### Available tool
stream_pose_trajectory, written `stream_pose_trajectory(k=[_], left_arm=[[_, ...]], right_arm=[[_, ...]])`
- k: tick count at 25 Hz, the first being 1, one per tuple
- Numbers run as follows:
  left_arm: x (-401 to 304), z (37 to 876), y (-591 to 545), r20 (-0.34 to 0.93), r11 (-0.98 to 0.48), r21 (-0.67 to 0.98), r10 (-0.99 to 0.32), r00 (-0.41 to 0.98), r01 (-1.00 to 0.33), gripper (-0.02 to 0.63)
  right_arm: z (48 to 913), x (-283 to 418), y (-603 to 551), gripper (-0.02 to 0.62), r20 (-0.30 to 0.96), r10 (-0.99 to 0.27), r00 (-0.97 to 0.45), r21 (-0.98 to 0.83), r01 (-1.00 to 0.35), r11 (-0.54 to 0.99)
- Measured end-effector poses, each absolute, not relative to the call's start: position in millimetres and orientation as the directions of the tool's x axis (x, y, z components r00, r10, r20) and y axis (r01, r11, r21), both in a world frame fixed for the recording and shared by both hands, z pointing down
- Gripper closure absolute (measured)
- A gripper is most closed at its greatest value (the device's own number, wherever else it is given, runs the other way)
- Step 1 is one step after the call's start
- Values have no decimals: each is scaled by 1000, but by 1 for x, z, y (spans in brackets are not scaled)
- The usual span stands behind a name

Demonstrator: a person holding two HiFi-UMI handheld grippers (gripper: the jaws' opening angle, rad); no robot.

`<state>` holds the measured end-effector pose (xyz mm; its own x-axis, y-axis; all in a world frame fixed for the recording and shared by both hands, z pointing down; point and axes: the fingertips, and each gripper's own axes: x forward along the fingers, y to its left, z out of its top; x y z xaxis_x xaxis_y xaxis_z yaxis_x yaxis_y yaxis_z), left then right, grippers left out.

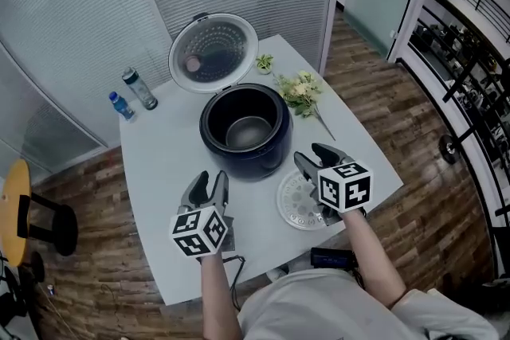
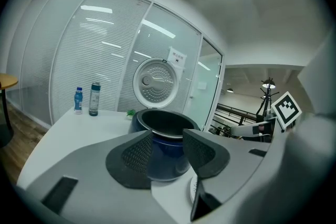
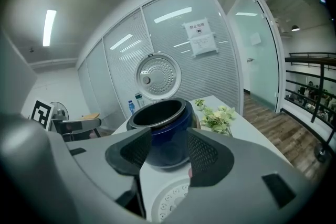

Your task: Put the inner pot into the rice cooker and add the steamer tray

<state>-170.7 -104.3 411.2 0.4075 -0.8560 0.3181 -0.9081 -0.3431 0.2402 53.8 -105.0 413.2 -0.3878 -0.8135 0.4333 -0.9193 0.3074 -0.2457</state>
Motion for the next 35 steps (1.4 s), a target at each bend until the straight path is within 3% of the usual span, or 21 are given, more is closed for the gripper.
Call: stream_pose_trajectory(k=[12,22,35], left_arm=[[-143,423,-50,345,-399,245,-816,464,-884,420],[-114,455,-38,386,-446,258,-766,515,-857,422],[-86,541,-51,524,-361,329,-700,486,-873,436]], right_arm=[[420,74,-49,385,430,-818,-382,-302,-915,268],[456,100,-32,385,505,-799,-327,-298,-934,194],[541,135,-39,385,633,-709,-312,-292,-944,154]])
